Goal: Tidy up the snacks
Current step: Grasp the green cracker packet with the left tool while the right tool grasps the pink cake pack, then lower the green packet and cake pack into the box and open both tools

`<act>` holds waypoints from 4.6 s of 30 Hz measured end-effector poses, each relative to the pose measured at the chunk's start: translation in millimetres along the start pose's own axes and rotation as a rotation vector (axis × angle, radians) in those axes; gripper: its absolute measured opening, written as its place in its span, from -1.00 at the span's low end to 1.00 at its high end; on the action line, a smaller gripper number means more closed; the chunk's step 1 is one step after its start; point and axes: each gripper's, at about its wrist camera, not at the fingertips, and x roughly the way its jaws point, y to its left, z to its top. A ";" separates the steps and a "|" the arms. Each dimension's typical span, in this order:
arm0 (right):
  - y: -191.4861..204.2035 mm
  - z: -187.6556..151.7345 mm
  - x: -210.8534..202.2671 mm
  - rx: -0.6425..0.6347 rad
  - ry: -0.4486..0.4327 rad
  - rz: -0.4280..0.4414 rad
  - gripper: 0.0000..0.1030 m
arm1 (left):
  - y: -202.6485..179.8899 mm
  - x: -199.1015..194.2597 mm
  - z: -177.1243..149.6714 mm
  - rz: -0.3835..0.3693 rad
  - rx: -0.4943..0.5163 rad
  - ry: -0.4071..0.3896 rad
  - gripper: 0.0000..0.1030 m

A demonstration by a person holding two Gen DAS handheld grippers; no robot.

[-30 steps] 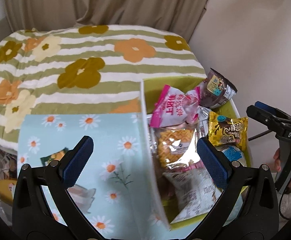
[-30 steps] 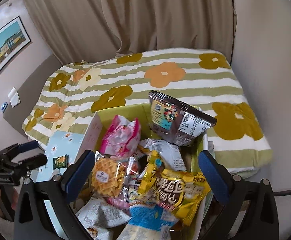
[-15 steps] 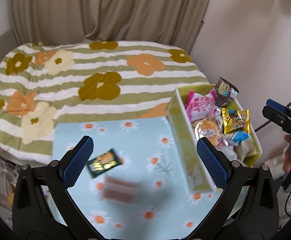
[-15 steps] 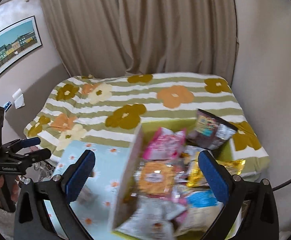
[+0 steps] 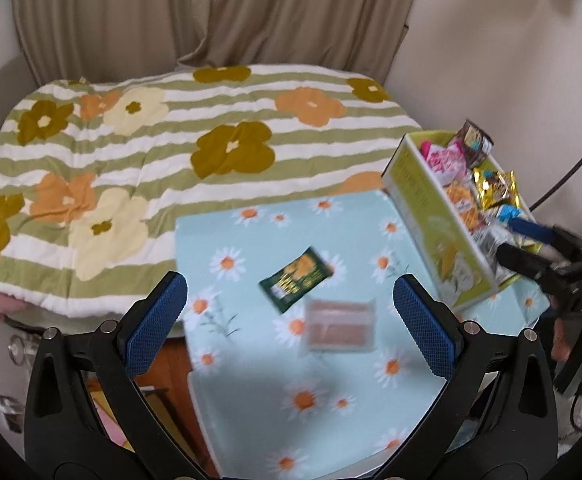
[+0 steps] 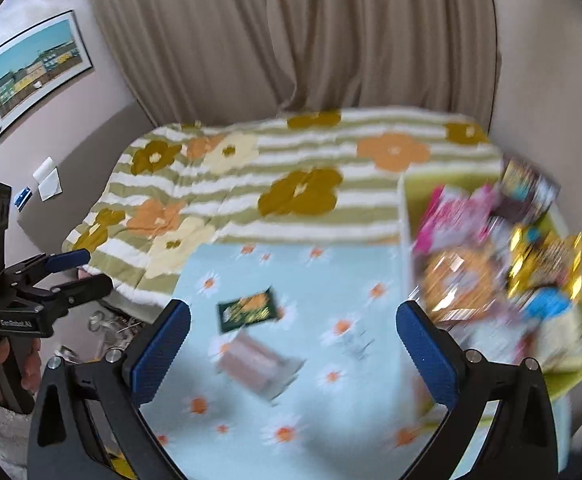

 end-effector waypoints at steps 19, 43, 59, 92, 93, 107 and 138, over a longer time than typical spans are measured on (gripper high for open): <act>28.4 -90.8 157.5 0.269 0.205 -0.133 0.99 | 46.8 111.0 -30.3 -0.030 -0.015 0.166 0.99; 41.5 -98.0 178.5 0.042 0.152 -0.257 0.76 | 19.9 182.5 -15.0 -0.056 0.185 0.243 0.99; 7.4 -93.7 162.3 0.047 0.139 -0.213 0.41 | -31.9 243.4 -17.0 -0.074 0.528 0.362 0.50; 3.0 -38.0 85.6 0.075 0.008 -0.153 0.38 | -57.1 164.4 30.3 -0.135 0.532 0.276 -0.17; 4.2 -30.4 73.4 0.073 -0.011 -0.143 0.38 | -58.2 159.0 35.1 -0.137 0.528 0.265 -0.17; -66.4 22.9 -55.4 0.074 -0.166 -0.120 0.38 | -166.6 82.4 99.0 -0.182 0.475 0.092 -0.17; -257.3 17.1 -82.1 0.016 -0.025 -0.012 0.39 | -339.1 142.6 53.7 -0.045 0.188 0.159 0.99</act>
